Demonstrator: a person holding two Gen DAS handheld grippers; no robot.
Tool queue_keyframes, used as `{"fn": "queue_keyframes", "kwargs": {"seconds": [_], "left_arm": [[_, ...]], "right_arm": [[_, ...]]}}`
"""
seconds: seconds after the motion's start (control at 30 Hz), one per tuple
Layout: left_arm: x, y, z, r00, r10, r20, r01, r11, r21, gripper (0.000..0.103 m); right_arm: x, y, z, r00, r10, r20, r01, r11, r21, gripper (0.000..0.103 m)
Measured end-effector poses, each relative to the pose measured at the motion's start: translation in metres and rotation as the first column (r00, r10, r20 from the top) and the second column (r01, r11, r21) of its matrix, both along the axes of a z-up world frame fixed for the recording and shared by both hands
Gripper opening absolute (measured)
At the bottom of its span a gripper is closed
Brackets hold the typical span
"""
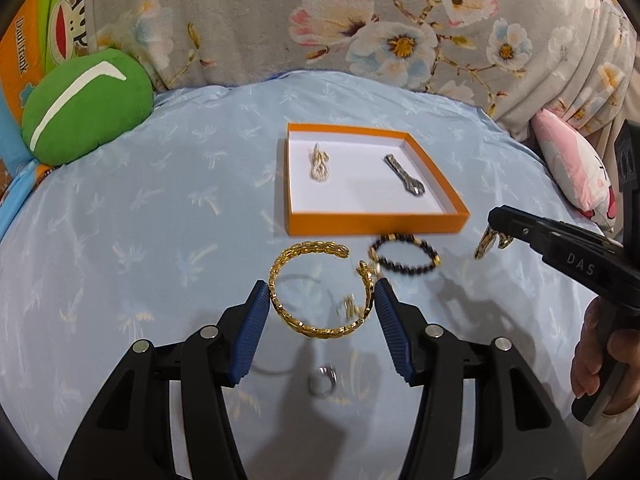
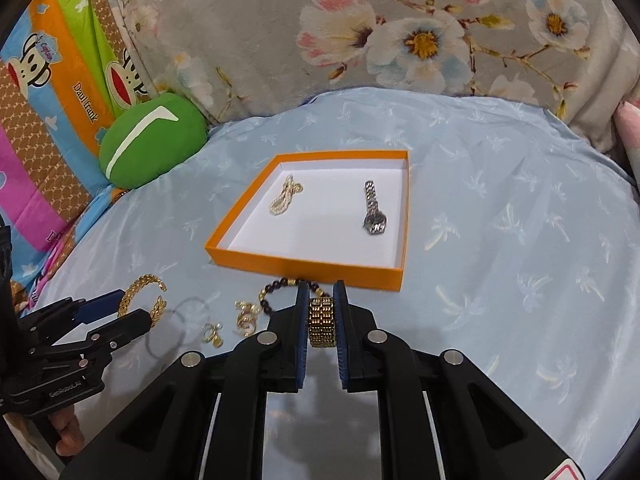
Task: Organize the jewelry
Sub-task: 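Grasp the gold cuff with the left tool while the right tool grasps the gold link watch, then lower both held pieces into the orange box and open both tools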
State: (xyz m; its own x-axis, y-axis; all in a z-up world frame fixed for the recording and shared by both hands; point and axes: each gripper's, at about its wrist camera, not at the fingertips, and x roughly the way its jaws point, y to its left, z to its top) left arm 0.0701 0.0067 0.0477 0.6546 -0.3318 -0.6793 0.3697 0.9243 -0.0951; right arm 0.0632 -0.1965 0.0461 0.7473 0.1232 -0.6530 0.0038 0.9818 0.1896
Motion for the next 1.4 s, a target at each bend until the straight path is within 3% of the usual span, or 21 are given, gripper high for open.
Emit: {"fn": "queue_keyframes", "kwargs": {"seconds": [0.3, 0.5, 0.7, 0.93, 1.2, 1.4], "left_arm": [[0.081, -0.031, 0.021, 0.998, 0.000, 0.066, 0.001, 1.000, -0.018, 0.053], [0.130, -0.058, 0.003, 1.000, -0.016, 0.013, 0.017, 0.998, -0.053, 0.053], [0.137, -0.074, -0.021, 0.998, -0.055, -0.017, 0.055, 0.998, -0.006, 0.053], [0.133, -0.074, -0.046, 0.996, -0.063, -0.063, 0.066, 0.997, 0.049, 0.053], [0.121, -0.076, -0.049, 0.996, -0.079, -0.028, 0.082, 0.990, 0.111, 0.055], [0.124, -0.081, -0.051, 0.996, -0.083, -0.028, 0.086, 0.990, 0.113, 0.066]], "right_arm": [[0.079, -0.017, 0.012, 0.996, -0.049, 0.069, 0.046, 0.998, 0.044, 0.011], [0.102, -0.022, -0.018, 0.998, -0.062, 0.015, 0.061, 0.995, 0.073, 0.011], [0.094, -0.022, -0.050, 0.997, -0.047, -0.055, 0.050, 0.997, 0.055, 0.011], [0.081, -0.021, -0.053, 0.996, -0.043, -0.079, 0.047, 0.998, 0.051, 0.012], [0.072, -0.016, -0.056, 0.996, -0.040, -0.083, 0.042, 0.999, 0.019, 0.012], [0.086, -0.017, -0.056, 0.996, -0.053, -0.077, 0.054, 0.999, 0.008, 0.012]]}}
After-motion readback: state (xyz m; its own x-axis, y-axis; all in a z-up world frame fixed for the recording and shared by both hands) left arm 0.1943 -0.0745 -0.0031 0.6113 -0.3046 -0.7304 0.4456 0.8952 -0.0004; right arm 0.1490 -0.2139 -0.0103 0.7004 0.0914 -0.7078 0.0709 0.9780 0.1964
